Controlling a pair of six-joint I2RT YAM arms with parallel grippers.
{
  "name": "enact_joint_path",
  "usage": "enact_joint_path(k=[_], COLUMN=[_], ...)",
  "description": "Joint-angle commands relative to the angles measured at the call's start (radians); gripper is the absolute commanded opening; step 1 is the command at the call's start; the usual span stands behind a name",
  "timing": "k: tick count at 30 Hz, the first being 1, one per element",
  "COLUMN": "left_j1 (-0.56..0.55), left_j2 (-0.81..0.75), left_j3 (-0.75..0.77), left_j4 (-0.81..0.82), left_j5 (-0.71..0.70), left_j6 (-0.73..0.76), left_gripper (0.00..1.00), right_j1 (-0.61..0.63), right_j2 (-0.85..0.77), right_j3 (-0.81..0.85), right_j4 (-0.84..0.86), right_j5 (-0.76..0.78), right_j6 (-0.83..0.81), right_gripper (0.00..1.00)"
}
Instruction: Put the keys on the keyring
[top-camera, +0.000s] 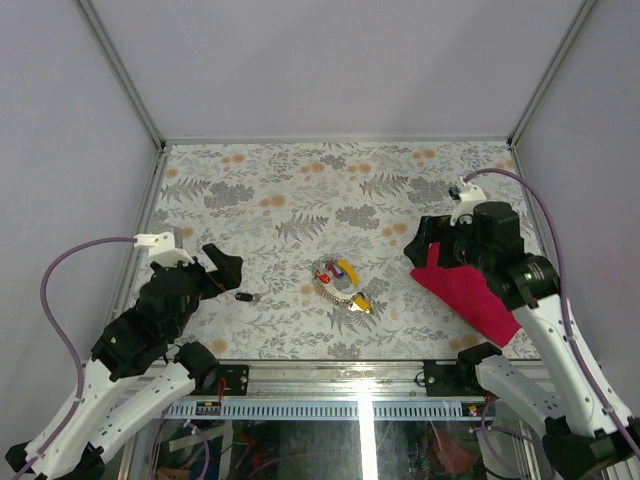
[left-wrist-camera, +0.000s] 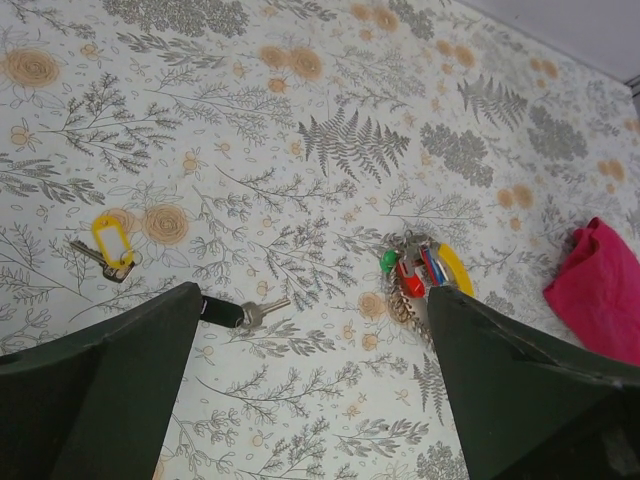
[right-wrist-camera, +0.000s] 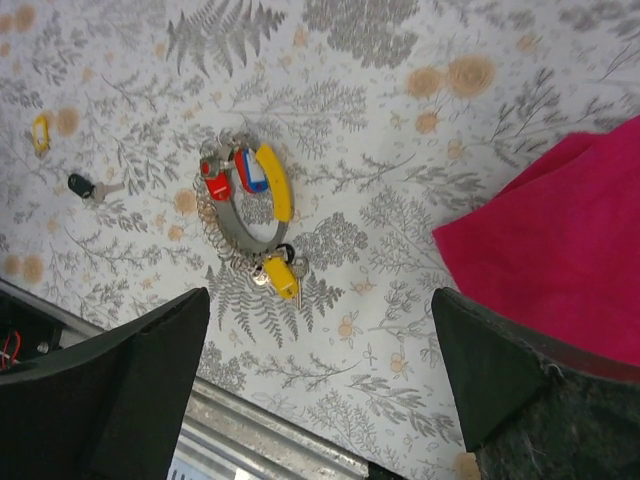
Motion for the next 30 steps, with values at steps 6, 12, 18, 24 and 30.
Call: enact_joint_path(k=[6,12,18,24,30], left_j1=[0.007,0.007,0.006,0.007,0.007], left_j2=[0.111,0.111,0.127,0.144,0.141], left_j3=[-0.003,-0.005,-0.005,-0.006,-0.008], left_j4=[0.081,0.083,0.088,0.092,0.094], left_j5=[0.080,0.078,0.089,0.107,0.110], left_j6=[0.040,0.043,0.051,0.054,0.054], left_gripper=[1.00,1.00,1.00,1.00,1.00], right_j1=[0.061,0.195,0.268,0.381,0.465], right_j2=[0.182,0.315,0.440,0.571,0.631], right_j3=[-0.074,-0.126,-0.193,-0.180,-0.189], right_j4=[0.149,0.250,0.356,0.407,0.469], right_j5=[-0.147,-0.061,-0.018,0.008,0.010], right_j6=[0.125,0.167,0.186,0.184,0.248], right_gripper=[0.99,0.94,0.86,0.80,0.78])
